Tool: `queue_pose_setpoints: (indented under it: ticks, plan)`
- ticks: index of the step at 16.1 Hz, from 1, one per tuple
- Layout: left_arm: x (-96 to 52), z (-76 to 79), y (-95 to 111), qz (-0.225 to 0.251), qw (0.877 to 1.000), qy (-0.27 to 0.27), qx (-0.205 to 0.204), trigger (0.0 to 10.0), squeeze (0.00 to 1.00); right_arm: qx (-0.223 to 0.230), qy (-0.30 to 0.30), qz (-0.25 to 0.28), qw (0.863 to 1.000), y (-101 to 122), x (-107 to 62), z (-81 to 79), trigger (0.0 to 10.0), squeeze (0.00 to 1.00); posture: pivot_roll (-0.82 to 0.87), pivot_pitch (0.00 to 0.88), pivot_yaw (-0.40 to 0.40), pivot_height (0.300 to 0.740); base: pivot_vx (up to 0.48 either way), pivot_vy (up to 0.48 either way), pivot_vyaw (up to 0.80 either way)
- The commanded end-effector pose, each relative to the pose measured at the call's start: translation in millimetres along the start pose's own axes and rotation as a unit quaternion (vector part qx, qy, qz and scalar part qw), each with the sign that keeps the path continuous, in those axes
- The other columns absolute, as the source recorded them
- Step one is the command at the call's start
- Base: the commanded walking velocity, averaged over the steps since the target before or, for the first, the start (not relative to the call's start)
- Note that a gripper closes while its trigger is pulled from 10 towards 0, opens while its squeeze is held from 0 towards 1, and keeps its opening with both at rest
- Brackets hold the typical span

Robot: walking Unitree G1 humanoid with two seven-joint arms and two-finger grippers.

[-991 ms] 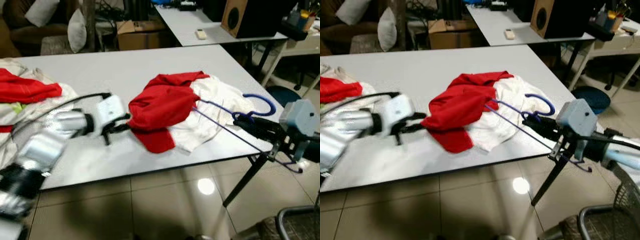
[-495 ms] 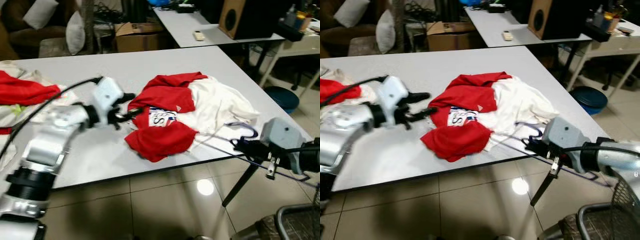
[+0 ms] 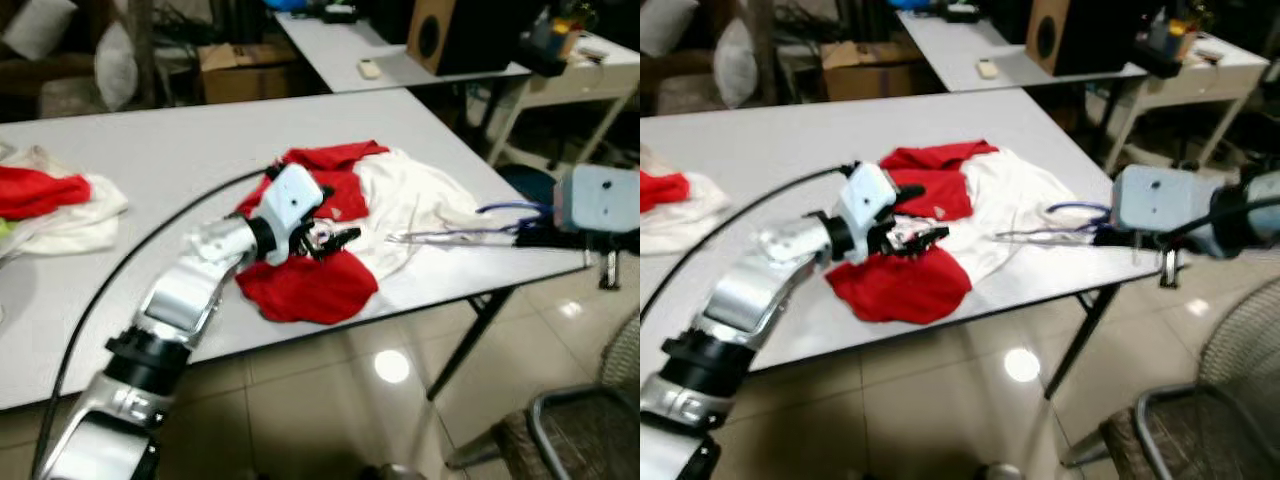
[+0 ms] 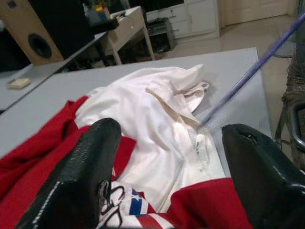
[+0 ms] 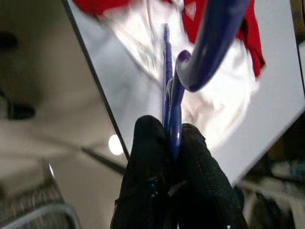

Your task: Hang hanger

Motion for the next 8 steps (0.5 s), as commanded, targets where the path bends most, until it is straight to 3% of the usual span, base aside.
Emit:
queue_pose_setpoints:
  ticks: [1, 2, 3, 4, 5, 6, 7, 8]
  plan:
    - [-4.5, -14.1, 3, 0.001, 0.999, 0.038, 0.000, 10.0, 1.00, 0.008, -0.010, 0.013, 1.000, 0, 2.7, 3.8, 10.0, 0.00, -0.18, 0.000, -0.040, 0.740, 0.000, 0.000, 0.00]
    - [-7.0, -18.0, 3, 0.004, 0.999, 0.051, -0.007, 10.0, 1.00, 0.018, -0.017, 0.024, 0.999, 1, 4.8, 5.2, 10.0, 0.00, -0.18, 0.000, -0.040, 0.740, 0.000, 0.000, 0.00]
    - [-26.2, -39.1, 2, 0.025, 0.989, 0.131, -0.055, 10.0, 1.00, 0.089, -0.073, 0.096, 0.989, 6, 20.4, 3.8, 10.0, 0.00, -0.17, 0.000, -0.029, 0.740, 0.000, 0.000, 0.00]
    - [-37.1, -49.0, -2, 0.024, 0.981, 0.174, -0.079, 10.0, 1.00, 0.125, -0.102, 0.126, 0.979, 8, 28.2, -0.9, 10.0, 0.00, -0.16, 0.000, -0.013, 0.740, 0.000, 0.000, 0.00]
    - [-54.1, -59.1, -5, 0.031, 0.969, 0.226, -0.091, 10.0, 1.00, 0.178, -0.142, 0.166, 0.960, 12, 40.3, -7.7, 10.0, 0.00, -0.16, 0.000, 0.005, 0.740, 0.000, 0.000, 0.00]
    - [-67.5, -64.8, -10, 0.026, 0.960, 0.262, -0.099, 10.0, 0.78, 0.230, -0.180, 0.192, 0.937, 13, 50.0, -12.5, 10.0, 0.00, -0.16, 0.000, 0.015, 0.740, 0.000, 0.000, 0.00]
    - [-82.8, -67.0, -19, 0.008, 0.946, 0.306, -0.104, 10.0, 0.00, 0.285, -0.231, 0.215, 0.905, 14, 63.5, -20.0, 10.0, 0.00, -0.14, 0.000, 0.039, 0.740, 0.000, 0.000, 0.00]
    - [-86.3, -66.6, -22, 0.002, 0.944, 0.314, -0.103, 10.0, 0.00, 0.301, -0.243, 0.221, 0.895, 15, 66.5, -22.0, 10.0, 0.00, -0.14, 0.000, 0.039, 0.740, 0.000, 0.000, 0.00]
Point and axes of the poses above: a point about 5 cm out from each wrist's last joint towards the gripper, its own x axis pointing out of the wrist towards the gripper, its own y axis along the axis of the wrist's last joint, z = x × y, the point moved 4 cm from there along x, pointing out of the wrist towards the gripper, and after that the axes turned 7 degrees about x, right-handed, at the moved point
